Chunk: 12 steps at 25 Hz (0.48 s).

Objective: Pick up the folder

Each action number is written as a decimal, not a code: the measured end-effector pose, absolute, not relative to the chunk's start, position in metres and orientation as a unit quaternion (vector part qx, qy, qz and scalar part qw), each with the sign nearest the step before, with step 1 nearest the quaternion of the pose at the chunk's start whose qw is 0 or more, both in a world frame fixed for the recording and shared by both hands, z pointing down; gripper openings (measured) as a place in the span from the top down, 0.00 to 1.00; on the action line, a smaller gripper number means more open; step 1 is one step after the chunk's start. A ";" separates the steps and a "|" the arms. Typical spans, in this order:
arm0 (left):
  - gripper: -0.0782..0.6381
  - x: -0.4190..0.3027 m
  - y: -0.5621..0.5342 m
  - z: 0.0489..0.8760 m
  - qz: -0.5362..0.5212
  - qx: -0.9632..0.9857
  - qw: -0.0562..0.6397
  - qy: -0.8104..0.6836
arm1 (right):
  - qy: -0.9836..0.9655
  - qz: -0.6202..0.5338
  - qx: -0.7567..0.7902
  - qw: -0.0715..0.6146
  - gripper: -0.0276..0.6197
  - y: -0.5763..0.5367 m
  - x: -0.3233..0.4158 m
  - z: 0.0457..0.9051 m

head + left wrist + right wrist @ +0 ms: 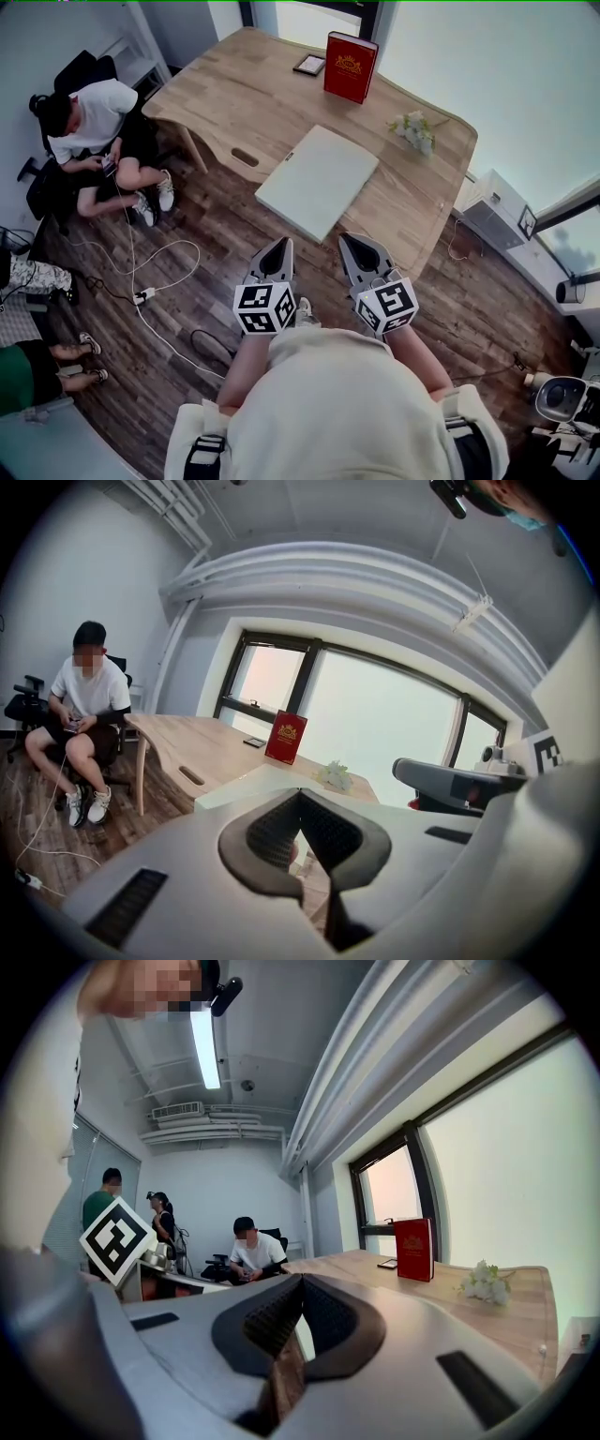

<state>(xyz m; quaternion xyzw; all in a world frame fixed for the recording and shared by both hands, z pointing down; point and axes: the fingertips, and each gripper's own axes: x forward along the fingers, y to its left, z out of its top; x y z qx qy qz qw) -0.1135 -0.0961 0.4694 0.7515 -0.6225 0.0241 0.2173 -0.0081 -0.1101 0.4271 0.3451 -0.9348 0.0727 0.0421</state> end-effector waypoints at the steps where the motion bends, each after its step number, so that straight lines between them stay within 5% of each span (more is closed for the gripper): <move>1: 0.86 -0.116 -0.100 0.470 0.024 0.754 0.218 -0.620 | -0.934 0.072 0.347 0.042 0.93 -0.113 -0.011 0.427; 12: 0.86 -0.140 -0.141 0.479 0.028 0.775 0.230 -0.587 | -0.924 0.074 0.374 0.043 0.93 -0.147 -0.039 0.431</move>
